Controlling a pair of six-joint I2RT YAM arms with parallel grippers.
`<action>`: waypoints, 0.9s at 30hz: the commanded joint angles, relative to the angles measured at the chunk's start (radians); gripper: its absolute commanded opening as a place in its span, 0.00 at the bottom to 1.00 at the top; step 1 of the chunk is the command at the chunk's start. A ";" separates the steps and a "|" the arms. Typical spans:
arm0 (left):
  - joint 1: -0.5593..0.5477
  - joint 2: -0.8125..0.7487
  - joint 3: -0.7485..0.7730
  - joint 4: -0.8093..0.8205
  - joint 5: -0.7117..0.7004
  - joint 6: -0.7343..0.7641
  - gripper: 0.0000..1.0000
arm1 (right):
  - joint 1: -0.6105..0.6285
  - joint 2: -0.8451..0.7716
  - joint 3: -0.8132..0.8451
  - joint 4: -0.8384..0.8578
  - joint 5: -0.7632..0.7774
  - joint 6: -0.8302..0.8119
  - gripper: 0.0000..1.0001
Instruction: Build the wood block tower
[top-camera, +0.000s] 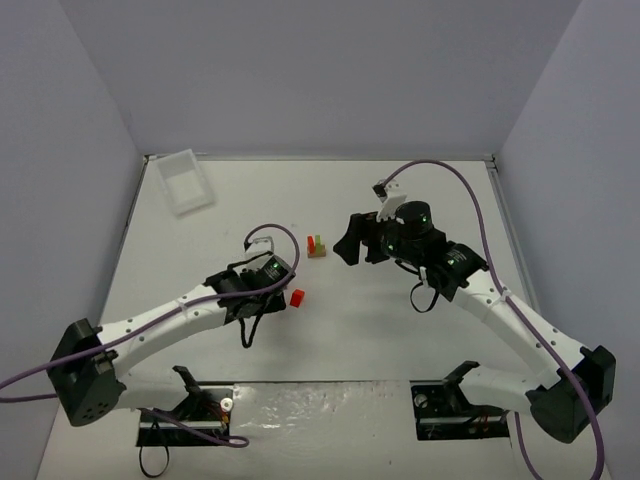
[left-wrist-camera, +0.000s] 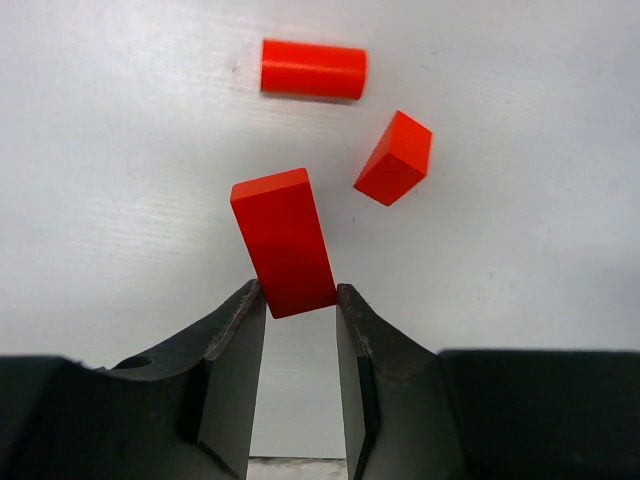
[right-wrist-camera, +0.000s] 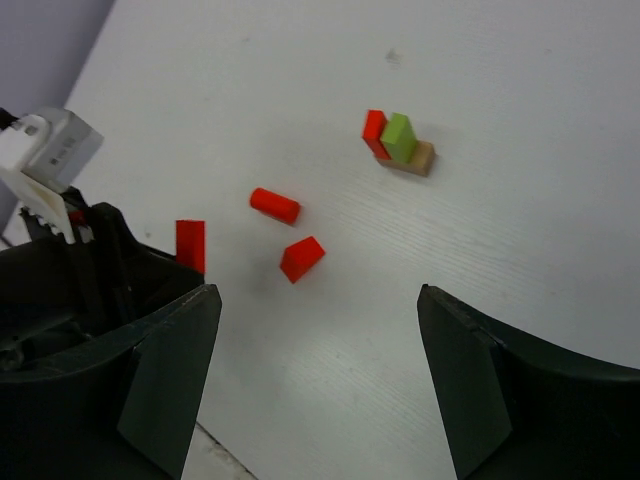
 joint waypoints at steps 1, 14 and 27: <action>-0.013 -0.186 -0.038 0.181 -0.032 0.438 0.00 | -0.002 0.059 0.137 0.040 -0.219 0.021 0.75; -0.018 -0.453 -0.147 0.495 0.296 0.984 0.00 | 0.064 0.258 0.351 0.039 -0.365 0.133 0.65; -0.018 -0.454 -0.115 0.547 0.352 1.083 0.00 | 0.149 0.344 0.360 0.033 -0.327 0.190 0.56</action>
